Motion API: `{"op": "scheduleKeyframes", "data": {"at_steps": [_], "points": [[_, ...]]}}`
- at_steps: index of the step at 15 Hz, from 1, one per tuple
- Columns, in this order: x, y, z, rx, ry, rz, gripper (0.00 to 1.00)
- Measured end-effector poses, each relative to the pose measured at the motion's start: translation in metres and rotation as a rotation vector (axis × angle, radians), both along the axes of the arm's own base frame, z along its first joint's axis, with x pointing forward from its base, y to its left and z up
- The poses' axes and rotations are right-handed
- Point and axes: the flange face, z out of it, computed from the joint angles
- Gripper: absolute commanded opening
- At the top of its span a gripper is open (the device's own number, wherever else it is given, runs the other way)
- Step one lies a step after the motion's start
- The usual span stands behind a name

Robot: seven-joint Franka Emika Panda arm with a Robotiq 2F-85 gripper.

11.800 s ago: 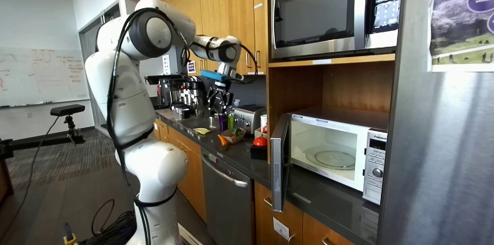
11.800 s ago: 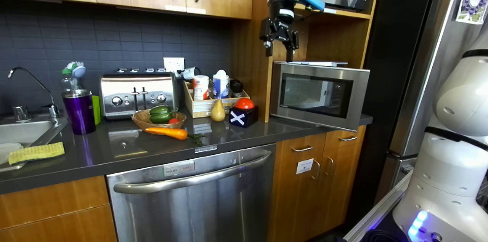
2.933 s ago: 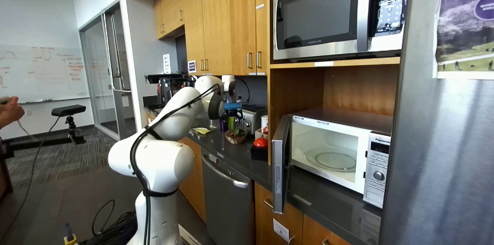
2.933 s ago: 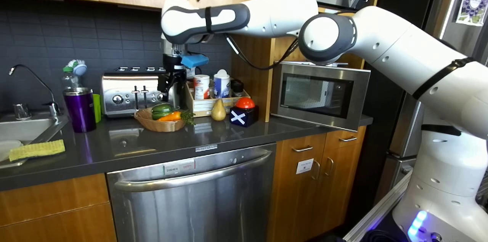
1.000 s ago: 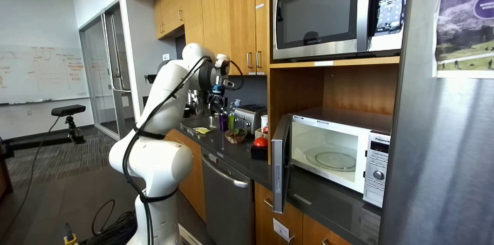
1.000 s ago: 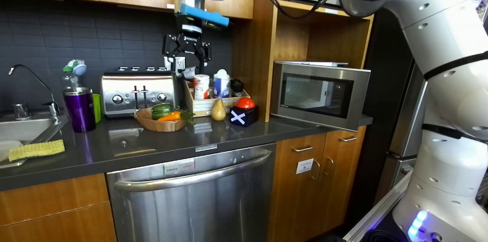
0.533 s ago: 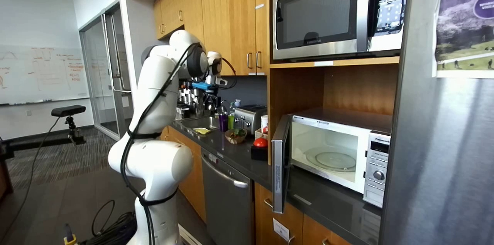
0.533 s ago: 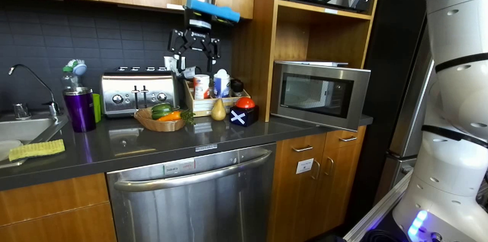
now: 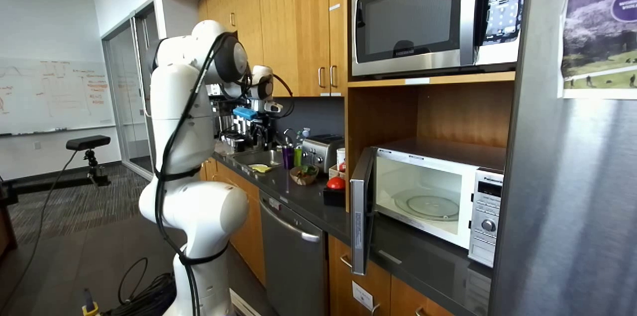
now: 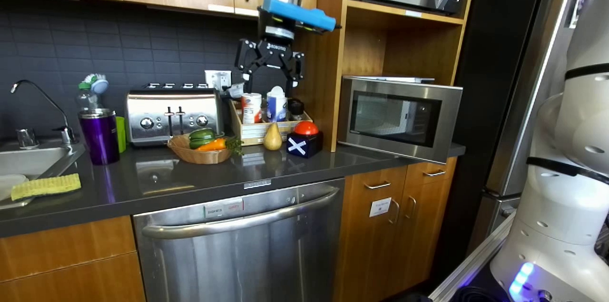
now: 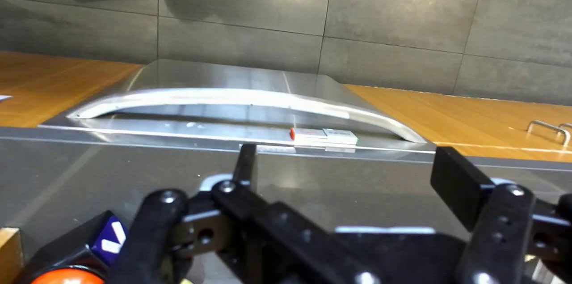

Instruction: Put the carrot in the basket

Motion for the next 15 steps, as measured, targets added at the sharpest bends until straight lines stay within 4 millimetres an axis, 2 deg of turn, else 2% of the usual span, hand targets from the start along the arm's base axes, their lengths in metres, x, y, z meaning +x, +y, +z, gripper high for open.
{"op": "scheduleKeyframes", "data": {"at_steps": [7, 10, 15], "points": [[-0.075, -0.085, -0.003, -0.036, -0.021, -0.108, 1.00], [-0.091, -0.112, 0.004, -0.045, -0.051, -0.129, 1.00], [-0.107, -0.140, 0.017, -0.075, -0.023, -0.056, 1.00]]}}
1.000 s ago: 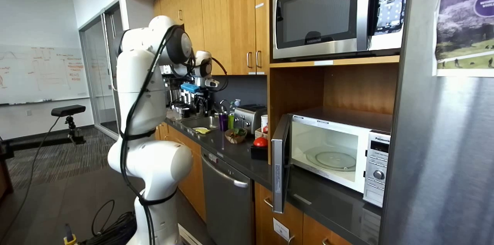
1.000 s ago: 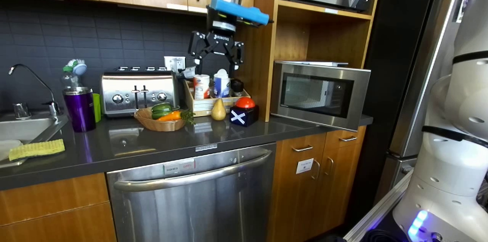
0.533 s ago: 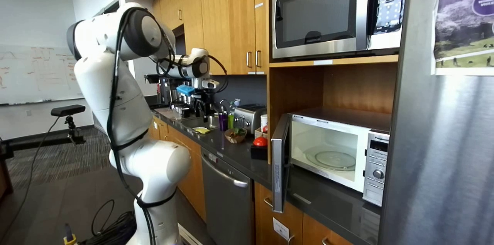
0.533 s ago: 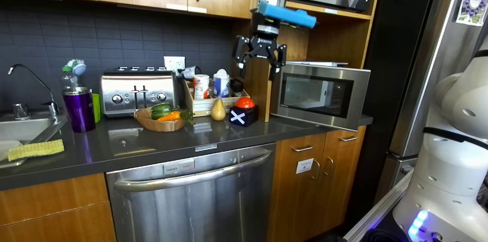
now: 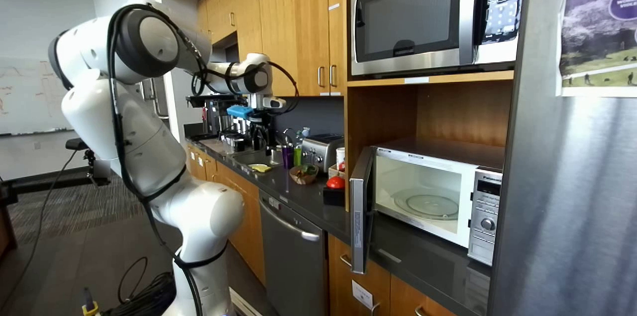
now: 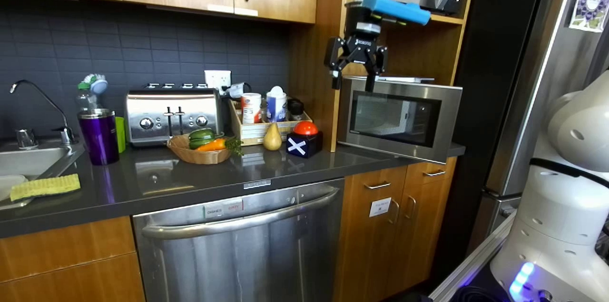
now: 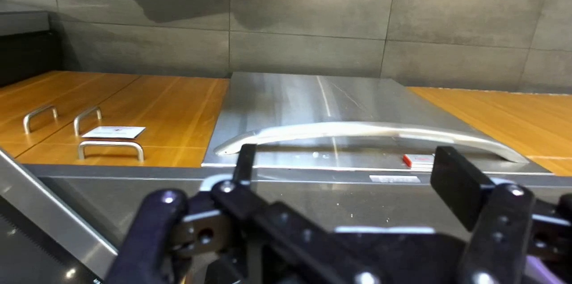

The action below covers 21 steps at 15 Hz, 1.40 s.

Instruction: Put the carrot in the basket

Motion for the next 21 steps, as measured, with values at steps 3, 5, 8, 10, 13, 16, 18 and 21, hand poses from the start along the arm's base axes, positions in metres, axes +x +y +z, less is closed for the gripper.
{"op": "scheduleKeyframes", "data": {"at_steps": [3, 5, 8, 10, 13, 16, 18, 21], "points": [[-0.007, -0.014, 0.004, -0.024, 0.040, 0.047, 1.00], [-0.011, -0.023, 0.005, -0.045, 0.064, 0.058, 1.00], [-0.012, -0.039, 0.007, -0.094, 0.074, 0.039, 1.00], [-0.013, -0.046, 0.009, -0.119, 0.079, 0.030, 1.00], [-0.016, -0.053, 0.011, -0.143, 0.087, 0.021, 1.00], [-0.022, -0.057, 0.015, -0.152, 0.087, 0.014, 1.00], [-0.028, -0.058, 0.018, -0.154, 0.085, 0.010, 1.00], [-0.033, -0.062, 0.020, -0.153, 0.076, -0.005, 1.00]]}}
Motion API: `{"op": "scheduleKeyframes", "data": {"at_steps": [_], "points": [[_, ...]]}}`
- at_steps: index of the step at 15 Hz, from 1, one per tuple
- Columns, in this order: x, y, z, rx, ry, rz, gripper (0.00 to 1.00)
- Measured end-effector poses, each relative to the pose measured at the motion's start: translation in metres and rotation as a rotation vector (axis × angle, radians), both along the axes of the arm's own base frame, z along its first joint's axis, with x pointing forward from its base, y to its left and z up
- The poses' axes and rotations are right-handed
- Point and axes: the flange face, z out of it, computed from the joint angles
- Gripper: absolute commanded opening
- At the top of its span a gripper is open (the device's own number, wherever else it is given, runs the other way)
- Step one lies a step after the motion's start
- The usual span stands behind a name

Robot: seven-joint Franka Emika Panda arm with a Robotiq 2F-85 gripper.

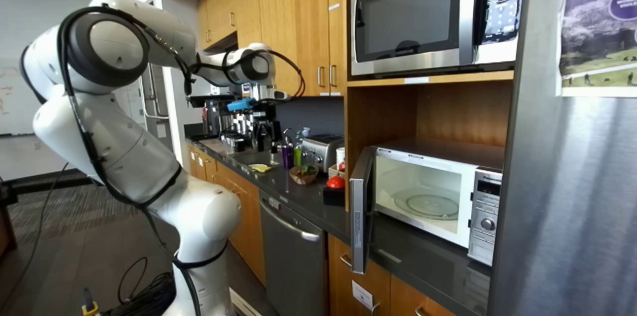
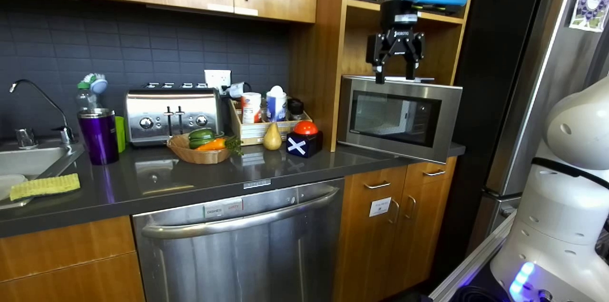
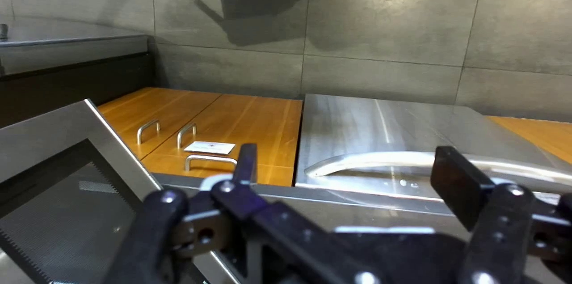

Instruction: Put the carrot in the basket

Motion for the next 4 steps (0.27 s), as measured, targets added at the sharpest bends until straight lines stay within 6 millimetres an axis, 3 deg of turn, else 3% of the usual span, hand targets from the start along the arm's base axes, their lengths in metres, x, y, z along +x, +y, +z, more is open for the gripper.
{"op": "scheduleKeyframes", "data": {"at_steps": [4], "points": [[-0.0014, -0.0009, -0.0003, -0.001, -0.001, -0.003, 1.00]]}}
